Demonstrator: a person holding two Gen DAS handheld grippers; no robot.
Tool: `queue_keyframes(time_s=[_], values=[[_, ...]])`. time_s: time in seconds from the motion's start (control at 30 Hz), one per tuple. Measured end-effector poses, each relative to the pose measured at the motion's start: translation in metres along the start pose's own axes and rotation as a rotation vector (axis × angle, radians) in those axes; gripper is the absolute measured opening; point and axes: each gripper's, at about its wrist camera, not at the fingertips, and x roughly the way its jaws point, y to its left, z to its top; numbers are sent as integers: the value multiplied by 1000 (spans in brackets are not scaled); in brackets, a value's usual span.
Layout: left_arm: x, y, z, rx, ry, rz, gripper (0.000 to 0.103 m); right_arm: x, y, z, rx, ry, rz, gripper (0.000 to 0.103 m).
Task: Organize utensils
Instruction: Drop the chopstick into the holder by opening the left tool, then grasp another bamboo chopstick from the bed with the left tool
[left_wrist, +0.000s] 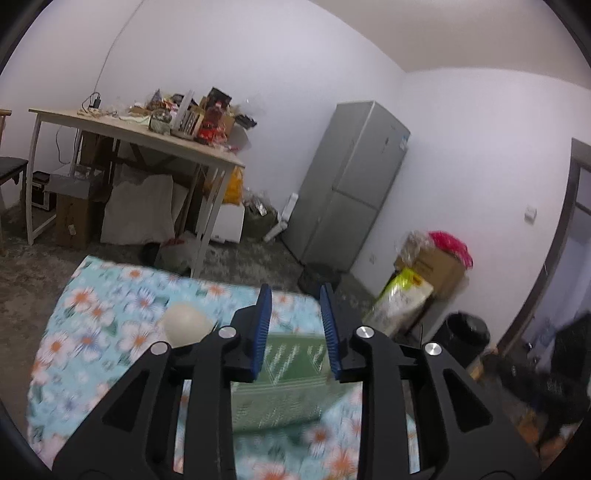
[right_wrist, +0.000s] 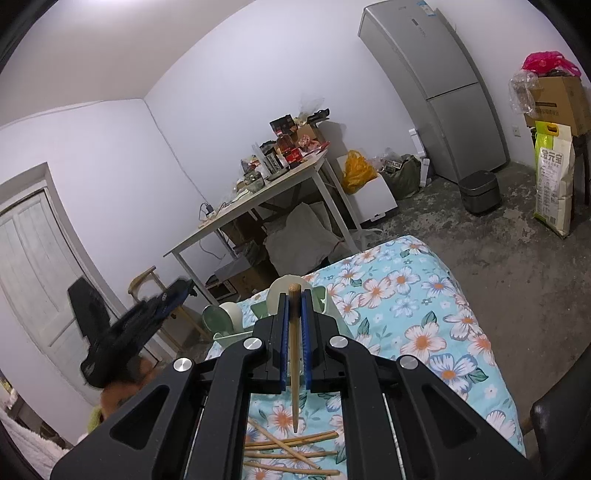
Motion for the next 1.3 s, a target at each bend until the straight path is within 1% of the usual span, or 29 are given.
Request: queue_keyframes(time_s=[0.1, 0.23, 0.33, 0.37, 0.43, 0.47, 0.53, 0.57, 0.6, 0.7, 0.87, 0.97, 1.03, 1.1, 1.27, 1.3], values=[[-21, 14, -9, -42, 36, 5, 28, 2, 4, -1, -5, 7, 9, 7], [-38, 47, -31, -191, 106, 36, 30, 7, 10, -4, -12, 14, 23, 7], [-35, 88, -61, -402, 198, 47, 30, 10, 14, -6, -17, 21, 30, 7], [-31, 97, -69, -454, 225, 47, 30, 10, 16, -6, -20, 23, 32, 7], [-16, 124, -89, -611, 311, 9, 30, 9, 19, -6, -27, 22, 34, 7], [-10, 131, -98, -665, 337, 5, 30, 7, 21, -6, -31, 19, 35, 7], [4, 156, -117, -819, 400, 3, 29, 4, 23, -6, -38, 11, 33, 7], [7, 162, -123, -859, 409, 9, 29, 1, 25, -5, -43, 5, 30, 7], [11, 172, -131, -914, 426, 38, 28, 0, 26, -5, -47, 0, 27, 7], [15, 184, -143, -1000, 431, 63, 26, -4, 28, -5, -52, -6, 19, 7], [12, 179, -140, -1004, 449, 110, 24, -6, 28, -5, -55, -10, 17, 7], [0, 171, -129, -974, 446, 138, 24, -8, 29, -5, -57, -11, 18, 7], [-4, 170, -130, -973, 451, 150, 27, -8, 29, -6, -54, -8, 22, 7], [-2, 174, -133, -987, 472, 168, 27, -7, 31, -6, -49, -3, 28, 7], [11, 187, -146, -1026, 473, 165, 26, -8, 34, -4, -53, -3, 30, 7], [12, 189, -147, -1030, 467, 164, 24, -7, 34, -5, -53, -3, 29, 7]])
